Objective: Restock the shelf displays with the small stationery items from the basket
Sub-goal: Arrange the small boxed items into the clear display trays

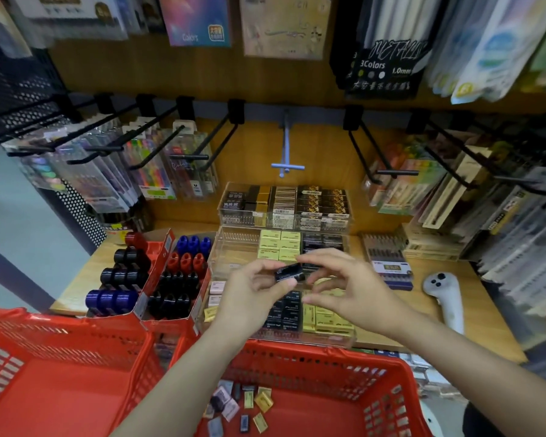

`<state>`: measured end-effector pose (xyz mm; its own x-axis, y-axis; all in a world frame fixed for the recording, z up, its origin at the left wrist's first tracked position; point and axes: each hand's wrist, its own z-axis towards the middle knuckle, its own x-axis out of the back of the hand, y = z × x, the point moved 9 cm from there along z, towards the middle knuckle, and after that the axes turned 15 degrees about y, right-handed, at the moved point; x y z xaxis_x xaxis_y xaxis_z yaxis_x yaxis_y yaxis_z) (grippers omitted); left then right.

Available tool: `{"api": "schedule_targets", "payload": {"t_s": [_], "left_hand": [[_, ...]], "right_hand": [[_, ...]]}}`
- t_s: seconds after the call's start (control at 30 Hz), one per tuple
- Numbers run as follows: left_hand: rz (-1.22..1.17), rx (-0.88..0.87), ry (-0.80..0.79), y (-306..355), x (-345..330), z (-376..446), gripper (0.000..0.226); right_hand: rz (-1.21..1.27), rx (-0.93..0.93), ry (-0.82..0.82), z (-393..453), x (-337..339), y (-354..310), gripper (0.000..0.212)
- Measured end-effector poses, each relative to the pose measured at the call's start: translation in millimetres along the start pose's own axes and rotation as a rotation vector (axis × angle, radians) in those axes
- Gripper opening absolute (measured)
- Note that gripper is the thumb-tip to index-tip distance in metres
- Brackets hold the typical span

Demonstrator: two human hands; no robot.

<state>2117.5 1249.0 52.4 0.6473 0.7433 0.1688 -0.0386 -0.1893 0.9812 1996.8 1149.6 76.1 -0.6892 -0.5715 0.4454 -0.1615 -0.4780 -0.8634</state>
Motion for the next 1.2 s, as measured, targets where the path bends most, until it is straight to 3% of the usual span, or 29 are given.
{"api": "schedule_targets", "payload": {"t_s": [0.17,0.27,0.4,0.63,1.0,1.1,1.17,1.2], "left_hand": [[0.081,-0.072,-0.082,1.5,-19.7,-9.1,0.034],[0.116,-0.092,-0.212,-4.2,-38.5,-18.5,0.052],[0.658,-0.412,-0.288,-8.8,-59.4,-12.3,0.066],[1.064,-0.632,-0.362,-26.1,-99.6,17.6,0.076],[1.082,-0.668,-0.372,-32.1,-107.1,30.8,0.074],[0.799,-0.760,-0.251,-2.3,-84.6,9.5,0.048],[0.642,-0.835,-0.183,9.6,-57.0,-16.5,0.022],[0.623,-0.820,-0.186,5.5,-43.1,-28.0,0.014]], "right_hand": [[0.033,0.003,0.142,-16.4,16.5,-2.6,0.033],[-0.052,-0.018,0.188,-20.8,32.9,15.8,0.033],[-0.338,-0.142,0.391,-4.7,77.2,60.2,0.029],[-0.560,-0.047,0.399,37.1,60.7,83.0,0.027],[-0.641,-0.036,0.423,46.4,52.1,89.8,0.017],[-0.614,0.027,0.507,27.6,54.6,70.6,0.017],[-0.471,0.140,0.612,-7.9,48.6,48.3,0.012],[-0.395,0.178,0.583,-28.8,34.0,40.1,0.009]]}}
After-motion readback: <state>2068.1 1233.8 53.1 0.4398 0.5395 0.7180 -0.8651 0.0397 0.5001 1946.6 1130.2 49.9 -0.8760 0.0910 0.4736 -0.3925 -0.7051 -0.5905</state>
